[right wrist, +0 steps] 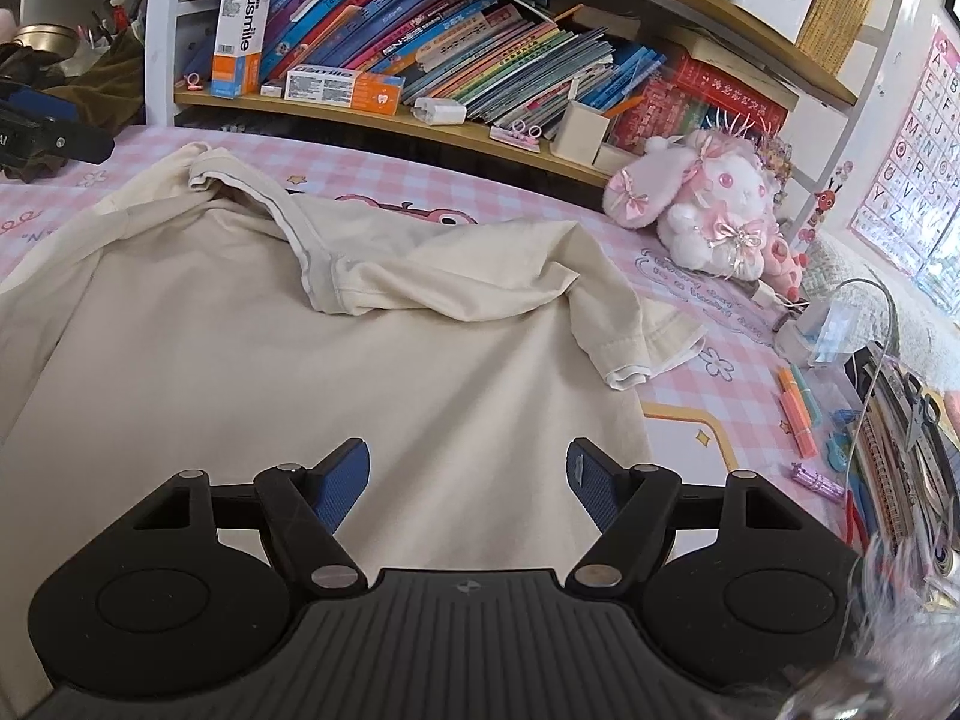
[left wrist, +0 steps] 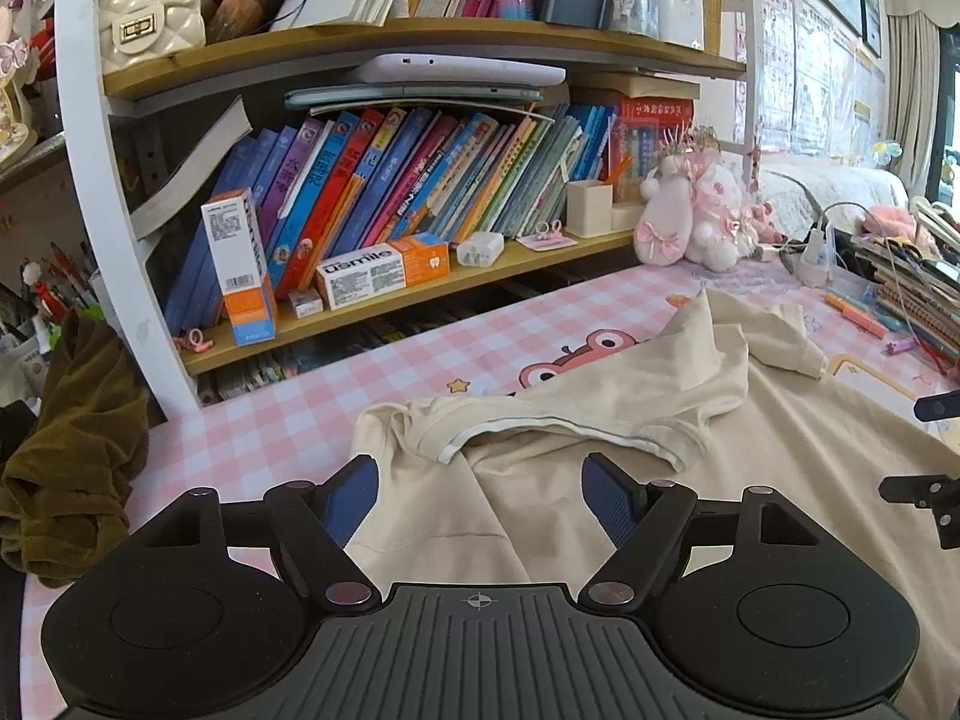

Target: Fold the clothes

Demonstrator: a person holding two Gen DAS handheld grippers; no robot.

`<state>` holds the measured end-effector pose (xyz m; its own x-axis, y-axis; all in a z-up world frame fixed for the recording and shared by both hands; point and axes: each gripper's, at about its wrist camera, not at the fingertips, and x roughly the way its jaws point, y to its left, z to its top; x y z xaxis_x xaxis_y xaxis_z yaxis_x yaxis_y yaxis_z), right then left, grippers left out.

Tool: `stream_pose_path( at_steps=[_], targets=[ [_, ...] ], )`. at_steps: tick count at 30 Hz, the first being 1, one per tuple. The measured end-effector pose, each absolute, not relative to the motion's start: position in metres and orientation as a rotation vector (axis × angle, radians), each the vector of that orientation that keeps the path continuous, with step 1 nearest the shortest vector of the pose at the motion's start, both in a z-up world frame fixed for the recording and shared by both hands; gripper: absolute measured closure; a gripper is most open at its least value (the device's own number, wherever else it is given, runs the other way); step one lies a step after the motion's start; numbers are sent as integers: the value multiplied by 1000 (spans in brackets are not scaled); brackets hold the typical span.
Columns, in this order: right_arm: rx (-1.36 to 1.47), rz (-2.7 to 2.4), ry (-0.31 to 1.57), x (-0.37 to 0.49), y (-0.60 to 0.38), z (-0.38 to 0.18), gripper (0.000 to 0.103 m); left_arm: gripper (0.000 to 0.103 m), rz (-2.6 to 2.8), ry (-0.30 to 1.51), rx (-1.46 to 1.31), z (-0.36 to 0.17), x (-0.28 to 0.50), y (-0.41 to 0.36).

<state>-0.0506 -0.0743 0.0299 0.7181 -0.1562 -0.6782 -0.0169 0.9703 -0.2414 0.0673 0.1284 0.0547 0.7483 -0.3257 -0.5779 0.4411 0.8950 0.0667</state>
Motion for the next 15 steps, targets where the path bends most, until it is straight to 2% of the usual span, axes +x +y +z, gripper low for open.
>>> stream_pose_path(
  at_steps=[4, 15],
  targets=[
    [-246, -71, 781, -49, -72, 24, 32, 22, -423, 631, 193, 45, 71, 131],
    [-235, -77, 869, -54, -70, -4, 32, 22, -334, 728, 190, 11, 58, 167]
  ],
)
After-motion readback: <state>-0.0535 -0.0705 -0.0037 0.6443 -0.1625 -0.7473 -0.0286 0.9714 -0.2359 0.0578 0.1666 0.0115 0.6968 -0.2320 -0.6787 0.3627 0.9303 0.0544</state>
